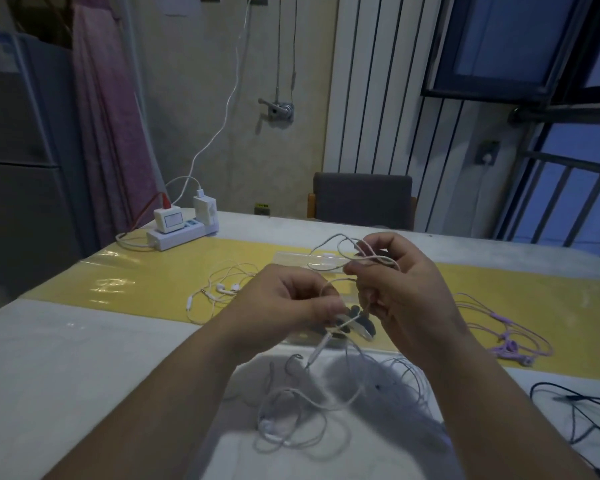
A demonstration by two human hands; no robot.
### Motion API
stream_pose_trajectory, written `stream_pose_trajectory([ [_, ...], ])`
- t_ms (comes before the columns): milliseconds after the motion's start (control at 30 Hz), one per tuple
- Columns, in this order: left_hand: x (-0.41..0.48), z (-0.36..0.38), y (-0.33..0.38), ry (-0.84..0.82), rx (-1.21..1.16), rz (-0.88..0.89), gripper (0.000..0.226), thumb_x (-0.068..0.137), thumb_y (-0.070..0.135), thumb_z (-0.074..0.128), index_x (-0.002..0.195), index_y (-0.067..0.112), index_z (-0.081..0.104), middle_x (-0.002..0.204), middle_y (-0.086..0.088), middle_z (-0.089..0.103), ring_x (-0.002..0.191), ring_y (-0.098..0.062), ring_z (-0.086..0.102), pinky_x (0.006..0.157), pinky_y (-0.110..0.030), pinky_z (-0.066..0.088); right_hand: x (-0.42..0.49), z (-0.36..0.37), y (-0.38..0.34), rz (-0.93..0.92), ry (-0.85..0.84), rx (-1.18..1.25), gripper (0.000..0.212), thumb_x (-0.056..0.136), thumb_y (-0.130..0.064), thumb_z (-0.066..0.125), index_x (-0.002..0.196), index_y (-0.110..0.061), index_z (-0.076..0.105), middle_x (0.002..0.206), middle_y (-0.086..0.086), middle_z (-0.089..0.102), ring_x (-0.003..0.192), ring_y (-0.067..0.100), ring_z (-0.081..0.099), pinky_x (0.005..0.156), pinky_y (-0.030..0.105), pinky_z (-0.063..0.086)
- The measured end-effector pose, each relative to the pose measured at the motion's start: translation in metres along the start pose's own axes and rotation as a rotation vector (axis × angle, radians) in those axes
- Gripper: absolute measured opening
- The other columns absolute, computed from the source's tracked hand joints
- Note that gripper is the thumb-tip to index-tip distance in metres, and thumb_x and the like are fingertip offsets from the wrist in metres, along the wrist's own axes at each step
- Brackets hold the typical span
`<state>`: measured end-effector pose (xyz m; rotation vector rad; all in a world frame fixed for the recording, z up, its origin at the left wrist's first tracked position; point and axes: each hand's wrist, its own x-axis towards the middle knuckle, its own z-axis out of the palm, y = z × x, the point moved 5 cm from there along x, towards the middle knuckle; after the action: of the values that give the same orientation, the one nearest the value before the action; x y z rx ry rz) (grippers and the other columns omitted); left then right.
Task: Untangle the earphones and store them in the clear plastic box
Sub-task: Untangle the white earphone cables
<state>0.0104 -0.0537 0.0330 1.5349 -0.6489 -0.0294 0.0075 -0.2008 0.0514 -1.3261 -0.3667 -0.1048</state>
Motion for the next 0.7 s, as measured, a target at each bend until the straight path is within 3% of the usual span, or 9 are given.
stream_pose_trajectory([
  [67, 0.001, -0.012, 0.001, 0.107, -0.112, 0.063, 0.023, 0.085, 0.014, 0.066, 0.063, 0.014, 0.068, 0.057, -0.003, 0.058, 0.048, -0.011, 0.049, 0.046, -0.020, 0.038, 0.000, 0.000, 0.000, 0.002, -0.055, 0.038, 0.053, 0.067, 0.003, 0.070, 0.112, -0.018, 0.052, 0.080, 0.007, 0.065, 0.059, 0.015, 0.051, 0.051, 0.026, 0.037],
  [133, 0.002, -0.032, 0.004, 0.219, -0.295, 0.151, 0.032, 0.089, 0.018, 0.050, 0.059, 0.013, 0.059, 0.056, -0.005, 0.048, 0.049, -0.016, 0.035, 0.046, -0.024, 0.026, -0.001, -0.001, -0.001, 0.004, -0.072, 0.022, 0.066, 0.064, 0.006, 0.068, 0.121, -0.021, 0.050, 0.081, 0.006, 0.065, 0.064, 0.014, 0.055, 0.053, 0.024, 0.043],
  [233, 0.004, -0.056, 0.010, 0.335, -0.493, 0.263, 0.038, 0.093, 0.019, 0.040, 0.058, 0.013, 0.052, 0.060, -0.006, 0.045, 0.056, -0.022, 0.039, 0.054, -0.031, 0.036, -0.001, -0.003, -0.002, -0.003, -0.040, -0.067, 0.046, 0.077, 0.009, 0.065, 0.116, -0.015, 0.059, 0.068, 0.006, 0.060, 0.055, 0.016, 0.041, 0.047, 0.024, 0.030],
  [333, 0.004, -0.062, 0.008, 0.435, -0.530, 0.199, 0.041, 0.100, 0.020, 0.038, 0.062, 0.013, 0.051, 0.052, -0.004, 0.038, 0.047, -0.020, 0.042, 0.049, -0.027, 0.042, 0.000, -0.008, -0.003, -0.033, 0.011, -0.061, 0.022, 0.080, -0.004, 0.057, 0.097, -0.008, 0.069, 0.065, 0.012, 0.062, 0.048, 0.015, 0.027, 0.043, 0.025, 0.017],
  [433, 0.002, -0.068, 0.004, 0.599, -0.400, 0.129, 0.037, 0.103, 0.020, 0.038, 0.068, 0.014, 0.051, 0.046, 0.003, 0.027, 0.035, -0.011, 0.026, 0.039, -0.017, 0.025, -0.003, -0.011, -0.009, -0.090, 0.108, -0.075, 0.024, 0.087, -0.001, 0.056, 0.107, -0.012, 0.063, 0.068, 0.012, 0.066, 0.046, 0.014, 0.024, 0.045, 0.028, 0.015],
  [500, -0.001, -0.075, 0.008, 0.705, -0.266, 0.154, 0.033, 0.103, 0.021, 0.041, 0.074, 0.011, 0.054, 0.042, 0.006, 0.025, 0.035, -0.009, 0.020, 0.038, -0.015, 0.018, -0.004, -0.016, -0.014, -0.140, 0.193, -0.114, 0.035, 0.086, 0.003, 0.060, 0.113, -0.019, 0.053, 0.076, 0.009, 0.068, 0.046, 0.012, 0.032, 0.044, 0.025, 0.021],
  [600, -0.011, -0.087, 0.011, 0.909, -0.043, 0.196, 0.033, 0.102, 0.027, 0.047, 0.073, 0.018, 0.059, 0.044, 0.007, 0.029, 0.040, -0.012, 0.024, 0.043, -0.021, 0.020, -0.004, -0.031, -0.017, -0.202, 0.371, -0.309, 0.044, 0.080, -0.002, 0.067, 0.110, -0.029, 0.049, 0.083, -0.001, 0.067, 0.055, 0.009, 0.052, 0.052, 0.030, 0.041],
  [700, -0.022, -0.094, 0.013, 1.101, 0.130, 0.204, 0.033, 0.096, 0.043, 0.048, 0.071, 0.027, 0.062, 0.051, 0.009, 0.042, 0.053, -0.018, 0.038, 0.055, -0.034, 0.031, -0.005, -0.045, -0.022, -0.266, 0.572, -0.588, 0.033, 0.081, -0.014, 0.070, 0.103, -0.034, 0.054, 0.090, -0.009, 0.066, 0.072, 0.008, 0.060, 0.068, 0.039, 0.052],
])
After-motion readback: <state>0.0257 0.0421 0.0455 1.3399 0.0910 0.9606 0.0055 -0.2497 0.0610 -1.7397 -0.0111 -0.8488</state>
